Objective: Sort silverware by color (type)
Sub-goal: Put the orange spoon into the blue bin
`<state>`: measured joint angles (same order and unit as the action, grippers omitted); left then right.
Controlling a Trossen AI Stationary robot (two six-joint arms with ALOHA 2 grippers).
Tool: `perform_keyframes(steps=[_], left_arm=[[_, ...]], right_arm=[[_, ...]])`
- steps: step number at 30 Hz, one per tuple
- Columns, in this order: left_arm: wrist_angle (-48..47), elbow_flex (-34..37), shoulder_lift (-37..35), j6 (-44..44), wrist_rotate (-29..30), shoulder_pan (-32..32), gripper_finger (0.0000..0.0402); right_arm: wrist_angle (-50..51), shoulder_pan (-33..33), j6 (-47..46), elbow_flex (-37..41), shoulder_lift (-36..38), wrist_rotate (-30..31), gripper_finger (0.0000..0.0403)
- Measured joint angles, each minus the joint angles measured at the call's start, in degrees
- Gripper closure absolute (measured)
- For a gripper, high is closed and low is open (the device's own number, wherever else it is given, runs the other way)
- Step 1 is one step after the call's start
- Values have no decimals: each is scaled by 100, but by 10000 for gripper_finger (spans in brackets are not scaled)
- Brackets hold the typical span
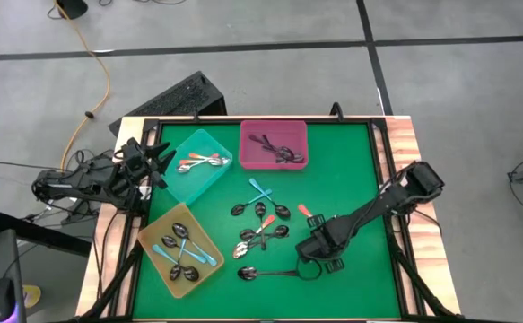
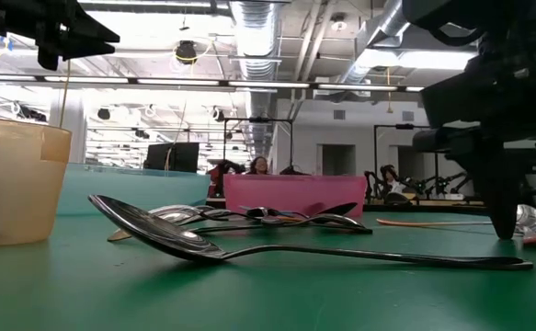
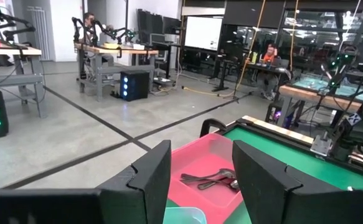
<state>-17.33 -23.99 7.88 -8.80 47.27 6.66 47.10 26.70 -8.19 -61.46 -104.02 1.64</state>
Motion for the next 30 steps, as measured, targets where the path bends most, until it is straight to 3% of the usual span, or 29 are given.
perform_keyframes(steps=[6, 17, 30], left_arm=[[1, 0, -1, 0, 9, 0, 243], [1, 0, 0, 2, 11, 0, 243], [1, 0, 0, 98, 120, 0, 243]], right_arm=[[-7, -67, 118, 8, -11, -40, 241], [-335, -90, -120, 29, -16, 216, 386], [-1112, -93, -1122, -24, 9, 777, 400]])
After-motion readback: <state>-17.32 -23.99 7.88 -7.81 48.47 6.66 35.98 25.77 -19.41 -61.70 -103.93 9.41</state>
